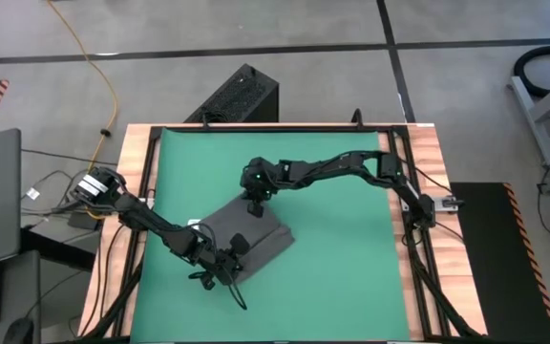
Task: Roll towel
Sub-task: Roll the gray towel
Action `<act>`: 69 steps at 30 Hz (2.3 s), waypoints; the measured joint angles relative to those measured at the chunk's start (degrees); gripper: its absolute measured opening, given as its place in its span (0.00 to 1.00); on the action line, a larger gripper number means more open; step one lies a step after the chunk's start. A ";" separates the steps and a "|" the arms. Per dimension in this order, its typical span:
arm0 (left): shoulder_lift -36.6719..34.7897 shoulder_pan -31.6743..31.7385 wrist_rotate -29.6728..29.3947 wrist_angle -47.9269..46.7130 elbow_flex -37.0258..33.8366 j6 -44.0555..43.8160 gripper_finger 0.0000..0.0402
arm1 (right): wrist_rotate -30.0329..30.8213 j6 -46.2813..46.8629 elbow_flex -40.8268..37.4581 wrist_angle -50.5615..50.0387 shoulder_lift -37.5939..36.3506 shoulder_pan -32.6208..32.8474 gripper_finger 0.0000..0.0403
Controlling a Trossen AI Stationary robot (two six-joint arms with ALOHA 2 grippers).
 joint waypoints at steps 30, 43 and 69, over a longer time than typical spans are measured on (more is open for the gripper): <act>0.09 2.28 -15.37 -1.62 -0.09 13.89 0.00 | 14.97 8.31 0.30 -36.97 -3.76 -4.75 0.01; 0.13 3.32 -19.15 -0.64 -0.09 12.36 0.00 | 15.85 17.29 -0.14 -53.07 -6.25 2.06 0.01; -0.04 3.30 -14.05 3.17 0.02 14.74 0.00 | 14.29 7.56 -30.96 -6.92 -53.35 11.05 0.10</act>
